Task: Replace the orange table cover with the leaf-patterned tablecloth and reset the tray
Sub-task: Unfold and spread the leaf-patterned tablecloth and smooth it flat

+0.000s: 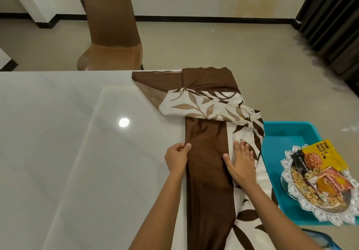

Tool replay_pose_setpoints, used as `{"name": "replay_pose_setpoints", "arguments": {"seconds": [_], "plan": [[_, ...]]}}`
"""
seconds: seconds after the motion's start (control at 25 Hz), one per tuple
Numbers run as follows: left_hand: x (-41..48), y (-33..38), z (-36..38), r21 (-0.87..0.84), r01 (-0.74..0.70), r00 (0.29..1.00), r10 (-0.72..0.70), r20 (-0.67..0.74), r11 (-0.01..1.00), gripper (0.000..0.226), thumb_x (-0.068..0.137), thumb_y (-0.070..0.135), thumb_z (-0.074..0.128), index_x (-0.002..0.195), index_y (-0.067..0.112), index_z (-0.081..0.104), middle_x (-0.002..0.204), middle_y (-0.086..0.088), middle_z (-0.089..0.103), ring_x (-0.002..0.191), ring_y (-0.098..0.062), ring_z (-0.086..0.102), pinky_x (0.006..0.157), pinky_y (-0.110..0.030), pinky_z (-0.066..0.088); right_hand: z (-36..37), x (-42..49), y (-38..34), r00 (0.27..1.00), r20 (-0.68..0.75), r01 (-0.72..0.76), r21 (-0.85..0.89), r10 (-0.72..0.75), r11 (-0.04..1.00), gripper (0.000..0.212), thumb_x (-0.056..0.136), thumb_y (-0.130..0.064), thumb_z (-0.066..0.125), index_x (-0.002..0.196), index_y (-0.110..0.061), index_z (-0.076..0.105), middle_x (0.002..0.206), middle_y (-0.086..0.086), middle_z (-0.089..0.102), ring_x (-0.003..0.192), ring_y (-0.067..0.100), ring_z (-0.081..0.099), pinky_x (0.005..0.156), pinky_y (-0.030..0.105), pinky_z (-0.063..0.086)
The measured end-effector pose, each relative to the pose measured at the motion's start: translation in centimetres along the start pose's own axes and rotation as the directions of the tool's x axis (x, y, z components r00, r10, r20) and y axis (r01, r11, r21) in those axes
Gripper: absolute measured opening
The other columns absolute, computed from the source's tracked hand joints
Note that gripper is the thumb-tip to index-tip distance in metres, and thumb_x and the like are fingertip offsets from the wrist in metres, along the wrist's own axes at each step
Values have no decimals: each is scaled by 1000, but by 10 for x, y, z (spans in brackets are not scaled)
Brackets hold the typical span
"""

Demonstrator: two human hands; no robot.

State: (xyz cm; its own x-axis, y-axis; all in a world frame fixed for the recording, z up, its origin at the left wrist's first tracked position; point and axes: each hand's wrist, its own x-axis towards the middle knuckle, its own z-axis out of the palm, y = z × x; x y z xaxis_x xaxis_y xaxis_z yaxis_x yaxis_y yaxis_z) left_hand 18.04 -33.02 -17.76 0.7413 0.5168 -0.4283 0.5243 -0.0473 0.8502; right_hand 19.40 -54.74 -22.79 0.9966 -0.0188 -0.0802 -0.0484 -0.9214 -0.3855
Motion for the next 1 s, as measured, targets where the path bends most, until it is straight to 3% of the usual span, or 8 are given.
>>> {"name": "replay_pose_setpoints", "arguments": {"seconds": [0.12,0.32,0.56,0.68,0.76,0.8,0.88,1.0], "plan": [[3,1,-23,-108,-34,998,29,-52,994,10,82,31,74,84,21,71,81,8,69,82,-11,65,84,-28,53,-4,-16,15,978,-181,-63,195,99,979,75,92,-63,25,153,-19,18,161,5,12,148,20,6,119,45,13],[27,0,-109,-216,-54,926,-32,-376,975,16,86,29,69,83,13,67,84,-1,69,84,-21,64,80,-31,51,-2,-20,24,993,-98,-81,-88,73,993,85,89,-70,15,153,-13,16,160,13,11,148,25,5,120,40,0],[32,-39,-284,-296,6,490,-261,-832,955,34,98,22,43,119,-4,53,127,-22,55,115,-35,54,93,-33,40,-2,-19,24,995,-70,-79,-195,66,978,89,86,-71,9,153,-13,13,160,15,7,148,29,5,117,44,-1],[7,-83,-345,-417,278,269,-486,-831,866,47,97,8,40,142,1,30,147,-21,33,131,-37,39,105,-43,33,2,-17,11,993,-59,-116,-206,106,972,83,92,-68,15,153,-12,11,160,16,6,148,31,3,117,45,-1],[-13,-106,-352,-282,397,194,-380,-904,873,53,87,-2,48,138,8,34,143,-21,35,127,-40,39,104,-48,32,8,-18,-3,985,-50,-171,-195,165,966,77,96,-59,24,153,-9,13,159,19,7,147,34,4,117,49,2],[-19,-114,-349,-75,328,259,-165,-952,942,52,82,-5,49,131,10,39,137,-22,40,124,-42,41,103,-49,33,10,-18,-9,981,-46,-193,-183,188,964,75,96,-56,27,153,-8,14,159,20,7,147,35,4,117,50,2],[-20,-123,-335,425,65,536,327,-778,903,46,78,-4,52,122,9,46,129,-22,47,122,-40,43,104,-48,33,11,-21,-21,976,-24,-219,-163,218,962,75,97,-54,29,152,-6,12,159,21,4,147,36,2,117,51,1],[2,-103,-305,713,-224,854,486,-185,665,53,86,21,64,135,17,45,148,-11,37,139,-31,29,116,-50,21,11,-35,-41,976,14,-213,-133,216,968,79,96,-56,32,153,-10,4,159,21,-4,147,35,-6,117,50,-2]]}}
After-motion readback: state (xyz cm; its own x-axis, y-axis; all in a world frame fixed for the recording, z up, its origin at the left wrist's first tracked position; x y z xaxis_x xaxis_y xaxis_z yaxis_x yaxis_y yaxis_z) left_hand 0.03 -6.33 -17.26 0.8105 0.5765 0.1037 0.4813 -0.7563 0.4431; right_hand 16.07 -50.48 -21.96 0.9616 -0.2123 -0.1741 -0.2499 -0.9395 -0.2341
